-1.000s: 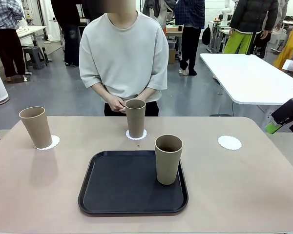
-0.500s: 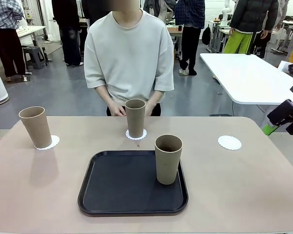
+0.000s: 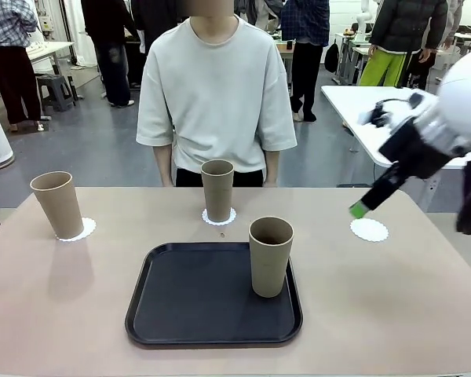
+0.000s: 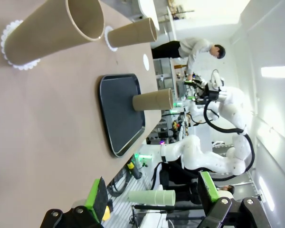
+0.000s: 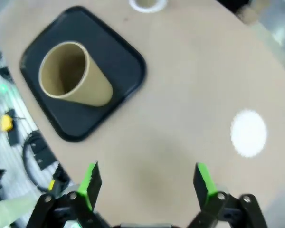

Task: Place coasters on the table and set cups on them.
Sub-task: Take one Reusable plastic cup from the Flat Tray and place it on a coaster set by the human.

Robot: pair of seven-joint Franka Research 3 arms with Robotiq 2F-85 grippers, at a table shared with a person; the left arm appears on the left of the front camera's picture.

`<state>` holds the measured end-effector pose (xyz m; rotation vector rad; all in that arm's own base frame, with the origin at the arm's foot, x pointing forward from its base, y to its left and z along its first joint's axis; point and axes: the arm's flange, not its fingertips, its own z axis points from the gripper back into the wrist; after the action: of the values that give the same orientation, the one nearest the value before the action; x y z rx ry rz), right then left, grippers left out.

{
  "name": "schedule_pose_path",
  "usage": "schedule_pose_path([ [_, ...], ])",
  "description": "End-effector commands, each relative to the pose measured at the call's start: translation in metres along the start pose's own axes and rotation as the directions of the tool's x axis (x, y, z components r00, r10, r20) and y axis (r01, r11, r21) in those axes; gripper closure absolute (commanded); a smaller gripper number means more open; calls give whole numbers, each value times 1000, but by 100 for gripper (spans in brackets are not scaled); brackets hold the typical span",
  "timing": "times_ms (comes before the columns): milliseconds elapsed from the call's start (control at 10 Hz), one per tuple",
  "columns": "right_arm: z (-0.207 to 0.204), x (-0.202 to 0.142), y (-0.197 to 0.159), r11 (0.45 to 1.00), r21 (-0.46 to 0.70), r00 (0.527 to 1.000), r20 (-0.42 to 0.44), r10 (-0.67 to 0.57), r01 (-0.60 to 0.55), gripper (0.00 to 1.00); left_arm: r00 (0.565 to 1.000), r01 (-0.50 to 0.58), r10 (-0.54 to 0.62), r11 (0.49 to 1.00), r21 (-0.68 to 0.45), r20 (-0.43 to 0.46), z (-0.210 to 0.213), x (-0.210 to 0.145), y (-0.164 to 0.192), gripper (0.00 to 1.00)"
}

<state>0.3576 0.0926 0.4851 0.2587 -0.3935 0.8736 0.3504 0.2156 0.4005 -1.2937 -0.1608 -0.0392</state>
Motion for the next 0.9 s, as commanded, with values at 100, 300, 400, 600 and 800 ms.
schedule_pose_path([
  [100,-43,22,-12,980,100,983,78,166,-173,0,1000,-9,9,1000,1,16,1,2,-2,0],
  [300,-42,23,-14,936,206,957,120,265,-285,0,1000,-9,9,1000,1,16,1,2,-2,0],
  [400,-37,17,-15,903,235,932,122,340,-360,0,1000,-9,9,1000,1,16,1,2,-2,0],
  [600,-20,4,-17,829,316,887,151,436,-461,0,1000,-9,9,1000,1,16,1,2,-2,0],
  [800,-38,18,-4,906,215,931,114,346,-363,0,1000,-9,9,1000,1,16,1,2,-2,0],
])
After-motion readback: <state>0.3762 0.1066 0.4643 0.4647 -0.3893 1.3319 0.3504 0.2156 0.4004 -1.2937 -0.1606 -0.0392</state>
